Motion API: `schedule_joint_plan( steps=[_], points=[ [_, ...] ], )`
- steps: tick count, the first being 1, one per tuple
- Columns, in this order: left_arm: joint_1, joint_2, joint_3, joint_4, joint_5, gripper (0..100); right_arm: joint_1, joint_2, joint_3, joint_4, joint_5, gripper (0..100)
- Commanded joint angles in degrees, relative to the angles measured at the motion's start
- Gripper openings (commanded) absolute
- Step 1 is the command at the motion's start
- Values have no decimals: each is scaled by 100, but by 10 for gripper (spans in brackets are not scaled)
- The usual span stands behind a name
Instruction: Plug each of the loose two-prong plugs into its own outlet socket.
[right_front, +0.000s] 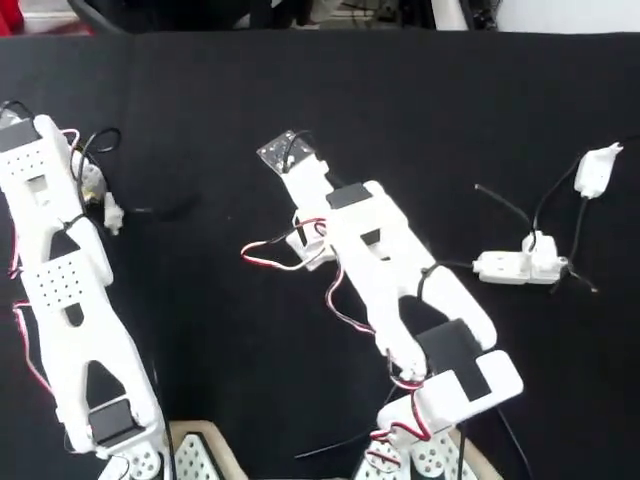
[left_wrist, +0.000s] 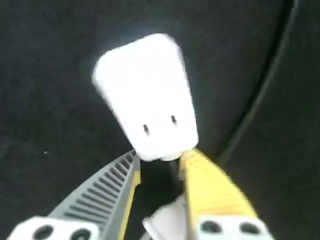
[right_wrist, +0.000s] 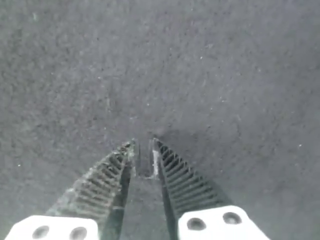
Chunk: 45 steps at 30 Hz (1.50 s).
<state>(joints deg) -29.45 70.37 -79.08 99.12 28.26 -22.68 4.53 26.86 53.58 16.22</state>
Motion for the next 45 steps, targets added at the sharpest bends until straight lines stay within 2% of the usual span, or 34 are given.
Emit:
schedule_joint_plan(
  steps=[1,4,9,11,15,19,21,23,30,33,35,41,45],
  points=[
    [-13,-62,-180,176,-440,98,-105,-40,-22,-79,35,51],
    [-13,-167,-207,176,-1099,95,-105,-40,-22,-79,35,51],
    [-40,-914,4,185,-1688,88,-97,-40,-22,-79,79,51],
    [-31,-1407,242,185,-1996,57,-97,-31,-13,-79,255,51],
    [66,-2646,1385,185,-2875,47,-88,-31,-13,-79,308,51],
    [92,-4062,2826,185,-3349,48,-88,-31,-13,-79,308,51],
    [40,-4686,3371,141,-3262,59,-88,-31,-13,-70,308,51],
    [-92,-4976,3987,-158,-2866,93,-88,-31,-13,-70,308,51],
    [-611,-4668,5657,-2637,-1363,216,-105,-31,84,-79,308,51],
    [-848,-4360,5648,-3191,-1240,291,-105,-31,84,-79,308,51],
    [-954,-4132,5464,-3341,-1222,302,-105,-31,75,-79,308,51],
    [-778,-3077,4479,-3279,-1204,302,-105,-31,101,-193,308,52],
    [-611,-2330,3837,-3209,-818,303,-105,-31,110,-193,308,52]
  ],
)
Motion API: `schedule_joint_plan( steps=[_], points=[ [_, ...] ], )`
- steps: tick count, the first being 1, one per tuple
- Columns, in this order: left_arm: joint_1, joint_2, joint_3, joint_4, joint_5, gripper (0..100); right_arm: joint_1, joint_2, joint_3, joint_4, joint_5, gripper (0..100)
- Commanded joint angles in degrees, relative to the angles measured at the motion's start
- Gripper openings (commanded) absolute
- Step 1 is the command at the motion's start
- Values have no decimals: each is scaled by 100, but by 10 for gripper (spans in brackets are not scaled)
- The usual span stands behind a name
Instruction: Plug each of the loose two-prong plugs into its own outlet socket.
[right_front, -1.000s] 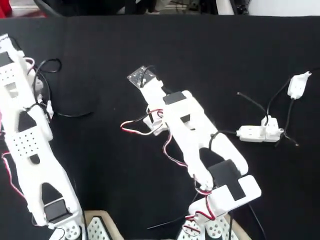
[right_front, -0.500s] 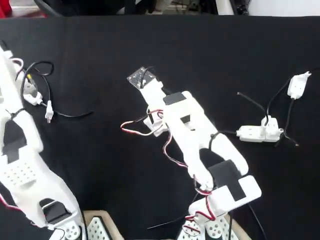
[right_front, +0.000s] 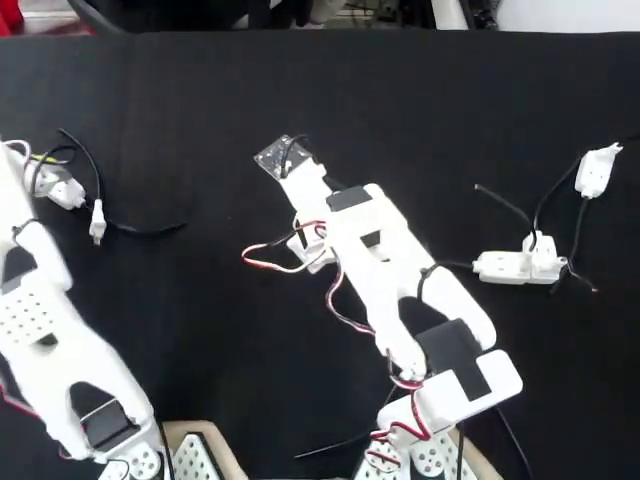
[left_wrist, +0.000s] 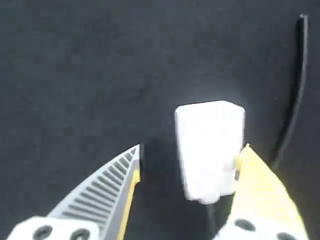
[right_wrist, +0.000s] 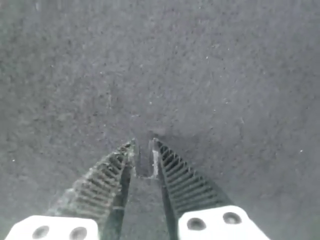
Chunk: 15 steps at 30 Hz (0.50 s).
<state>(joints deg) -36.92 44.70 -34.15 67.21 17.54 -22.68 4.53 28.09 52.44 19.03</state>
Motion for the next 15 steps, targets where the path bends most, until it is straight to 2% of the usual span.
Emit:
schedule_joint_plan(
  steps=[1,7,9,13,15],
  points=[
    [154,387,-822,9,308,303,-105,-31,-13,-79,26,52],
    [180,1099,-1851,571,352,291,-105,-31,-13,-79,26,52],
    [163,1319,-2114,738,352,240,-105,-31,-13,-79,26,52],
    [154,1653,-2703,1064,343,76,-105,-31,-13,-79,26,52],
    [198,1723,-3002,1310,158,34,-105,-31,-13,-79,26,52]
  ],
)
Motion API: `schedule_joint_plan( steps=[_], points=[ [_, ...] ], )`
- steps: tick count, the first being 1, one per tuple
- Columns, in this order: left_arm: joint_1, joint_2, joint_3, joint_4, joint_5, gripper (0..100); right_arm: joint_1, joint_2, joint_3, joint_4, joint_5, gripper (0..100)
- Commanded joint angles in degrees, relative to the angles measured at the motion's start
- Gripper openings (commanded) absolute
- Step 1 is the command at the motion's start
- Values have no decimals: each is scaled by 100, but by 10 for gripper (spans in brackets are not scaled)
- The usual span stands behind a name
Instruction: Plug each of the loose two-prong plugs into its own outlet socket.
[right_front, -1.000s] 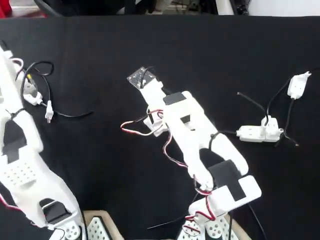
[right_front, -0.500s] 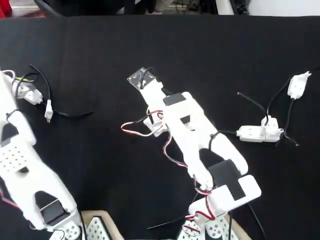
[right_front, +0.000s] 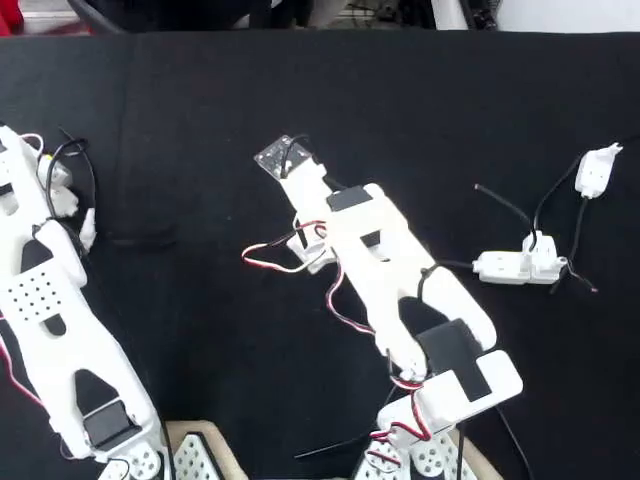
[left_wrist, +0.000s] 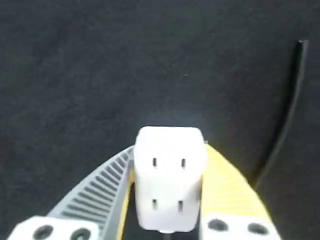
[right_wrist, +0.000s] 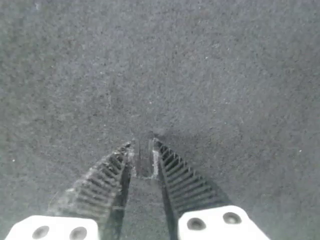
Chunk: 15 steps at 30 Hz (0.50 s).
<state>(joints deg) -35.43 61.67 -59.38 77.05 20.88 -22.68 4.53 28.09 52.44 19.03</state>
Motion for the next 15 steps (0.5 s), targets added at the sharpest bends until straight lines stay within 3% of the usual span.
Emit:
schedule_joint_plan(
  steps=[1,8,11,15],
  points=[
    [66,44,-646,510,-360,32,-105,-31,-13,-79,26,52],
    [198,44,-2879,2312,-879,30,-105,-31,-13,-79,26,52],
    [171,9,-3556,2409,-1143,30,-105,-31,-13,-79,26,52],
    [189,-580,-3196,2409,-1574,30,-97,-31,-13,-79,26,52]
  ],
)
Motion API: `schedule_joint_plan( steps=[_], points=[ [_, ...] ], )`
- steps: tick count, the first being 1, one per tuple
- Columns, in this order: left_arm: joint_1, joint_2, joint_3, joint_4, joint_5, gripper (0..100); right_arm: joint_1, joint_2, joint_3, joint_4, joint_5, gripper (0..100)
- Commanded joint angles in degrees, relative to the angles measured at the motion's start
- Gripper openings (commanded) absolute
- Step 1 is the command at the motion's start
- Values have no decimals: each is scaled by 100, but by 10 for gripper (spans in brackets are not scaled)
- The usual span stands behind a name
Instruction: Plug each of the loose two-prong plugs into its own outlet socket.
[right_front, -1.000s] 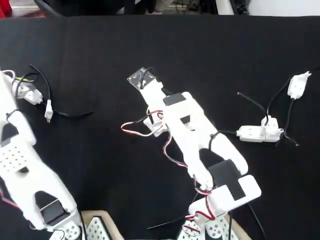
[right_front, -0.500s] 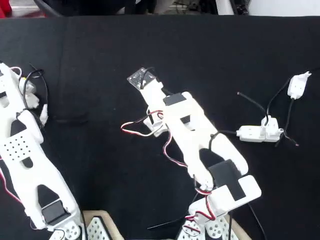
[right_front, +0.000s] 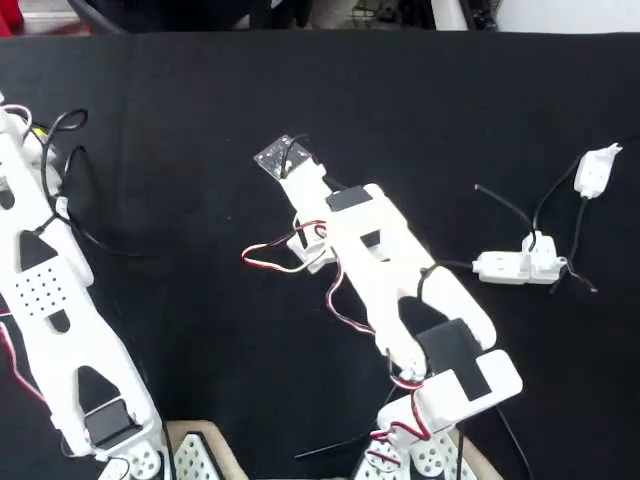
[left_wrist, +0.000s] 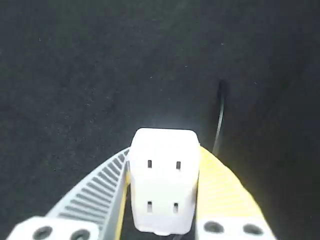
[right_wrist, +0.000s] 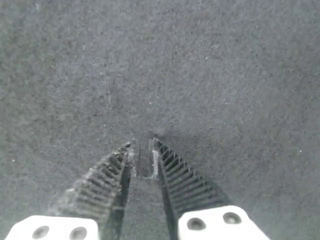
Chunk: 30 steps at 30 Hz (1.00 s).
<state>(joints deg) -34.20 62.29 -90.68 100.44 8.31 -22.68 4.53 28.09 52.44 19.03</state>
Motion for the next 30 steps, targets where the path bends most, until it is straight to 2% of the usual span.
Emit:
schedule_joint_plan(
  steps=[1,4,9,14,18,21,27,30],
  points=[
    [84,-835,242,70,-457,30,-97,-31,-13,-79,26,52],
    [242,-1662,1402,70,-826,30,-97,-31,-13,-79,26,52],
    [831,-3587,4119,62,-1222,30,-79,-31,-13,-79,26,52],
    [2158,-5591,6422,44,-1547,30,-44,-84,-31,-44,26,51],
    [3292,-6927,7873,35,-1916,30,281,-233,-189,229,-9,51],
    [3960,-7701,8831,26,-2505,30,659,-409,-312,334,-44,51],
    [4963,-9073,10932,-44,-3771,30,1292,-822,-514,580,-791,52],
    [5209,-9688,12418,-826,-4237,30,1336,-1068,-497,747,-835,52]
  ],
)
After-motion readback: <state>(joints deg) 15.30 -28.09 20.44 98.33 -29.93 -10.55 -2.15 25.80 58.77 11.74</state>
